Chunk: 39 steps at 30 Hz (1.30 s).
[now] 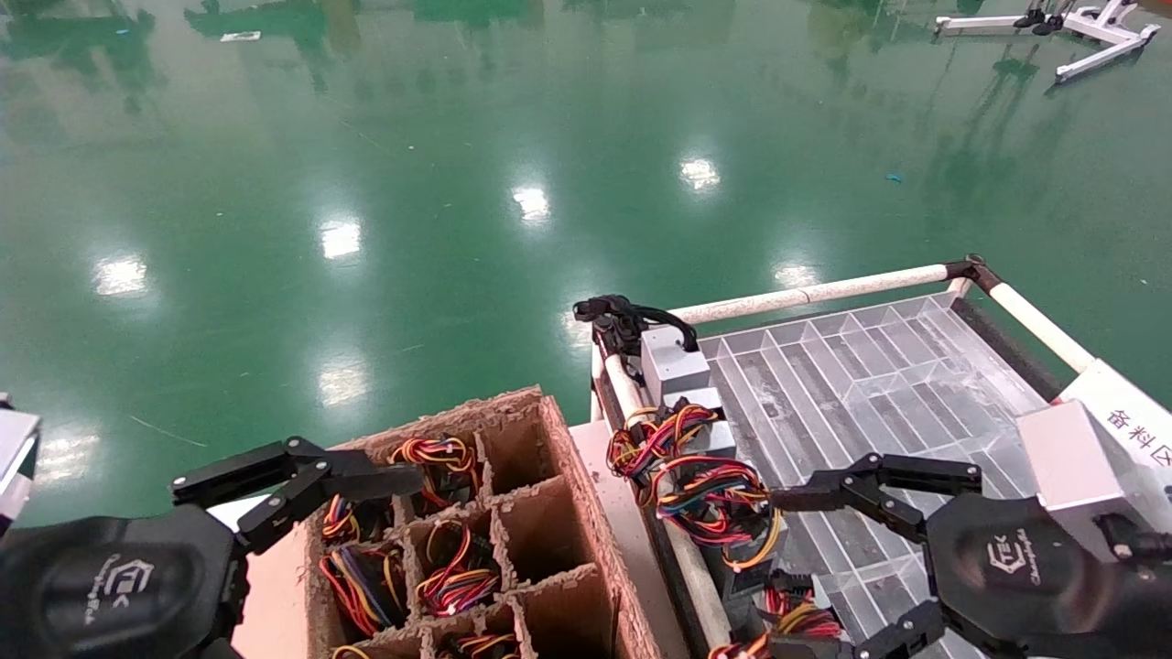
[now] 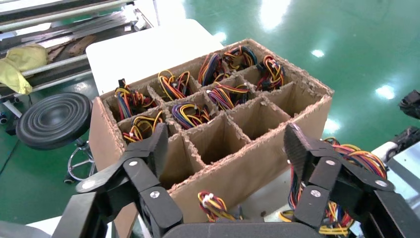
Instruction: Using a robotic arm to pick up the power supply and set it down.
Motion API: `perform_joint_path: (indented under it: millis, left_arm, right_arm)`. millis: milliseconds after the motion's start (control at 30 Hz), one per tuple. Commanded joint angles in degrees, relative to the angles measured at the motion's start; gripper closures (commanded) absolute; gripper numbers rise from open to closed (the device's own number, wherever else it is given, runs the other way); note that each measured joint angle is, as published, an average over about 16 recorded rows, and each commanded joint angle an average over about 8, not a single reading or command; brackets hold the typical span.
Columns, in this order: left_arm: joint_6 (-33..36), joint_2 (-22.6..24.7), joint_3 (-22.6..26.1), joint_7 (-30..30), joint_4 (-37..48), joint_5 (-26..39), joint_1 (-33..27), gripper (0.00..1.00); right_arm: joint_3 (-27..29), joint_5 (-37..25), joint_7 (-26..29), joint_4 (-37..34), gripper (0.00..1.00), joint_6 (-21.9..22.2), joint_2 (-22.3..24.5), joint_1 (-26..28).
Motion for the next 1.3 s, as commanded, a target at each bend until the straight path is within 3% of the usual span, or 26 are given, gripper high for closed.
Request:
perform_joint_path:
  millis: [33,1300]
  left_arm:
    - [0.0,0.0,0.0,0.0,0.0,0.0,0.0,0.00]
    - [0.0,0.0,0.1,0.1,0.0,-0.1,0.0,0.00]
  right_arm:
    - [0.5,0.4,0.1,0.4,0.00,0.1,-0.2,-0.6]
    - [11.1,9.5,1.8,7.1,0.00,2.2,-4.5,-12.2]
